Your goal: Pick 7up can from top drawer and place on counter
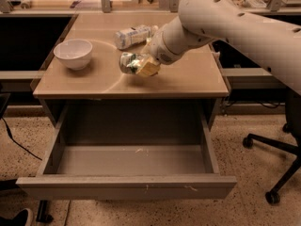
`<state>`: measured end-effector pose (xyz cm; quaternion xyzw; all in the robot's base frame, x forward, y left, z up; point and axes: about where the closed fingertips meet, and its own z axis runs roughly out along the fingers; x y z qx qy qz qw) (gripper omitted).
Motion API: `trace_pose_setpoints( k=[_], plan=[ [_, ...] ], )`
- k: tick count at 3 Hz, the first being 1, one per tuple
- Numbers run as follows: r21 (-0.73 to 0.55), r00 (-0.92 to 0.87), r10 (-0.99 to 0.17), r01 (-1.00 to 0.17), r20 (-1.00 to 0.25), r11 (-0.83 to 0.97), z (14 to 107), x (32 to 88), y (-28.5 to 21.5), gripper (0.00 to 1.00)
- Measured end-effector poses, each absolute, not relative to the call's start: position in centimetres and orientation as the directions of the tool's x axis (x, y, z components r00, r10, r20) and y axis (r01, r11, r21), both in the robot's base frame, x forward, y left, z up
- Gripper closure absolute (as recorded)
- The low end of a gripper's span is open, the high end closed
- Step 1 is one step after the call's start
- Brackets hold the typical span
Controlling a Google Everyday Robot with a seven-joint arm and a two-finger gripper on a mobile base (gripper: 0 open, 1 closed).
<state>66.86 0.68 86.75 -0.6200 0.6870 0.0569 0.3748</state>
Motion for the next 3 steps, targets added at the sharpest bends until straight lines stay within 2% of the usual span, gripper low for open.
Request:
trace_pose_setpoints(
  k=[1, 2, 3],
  plan=[
    [-0.387, 0.050, -0.809, -0.894, -0.585, 0.225, 86.75, 66.86, 0.69, 0.11],
    [-0.387, 0.050, -0.809, -0.894, -0.585, 0.225, 86.75, 66.86, 0.69, 0.00],
    [-0.387, 0.050, -0.809, -0.894, -0.585, 0.225, 86.75, 66.86, 0.69, 0.00]
  ],
)
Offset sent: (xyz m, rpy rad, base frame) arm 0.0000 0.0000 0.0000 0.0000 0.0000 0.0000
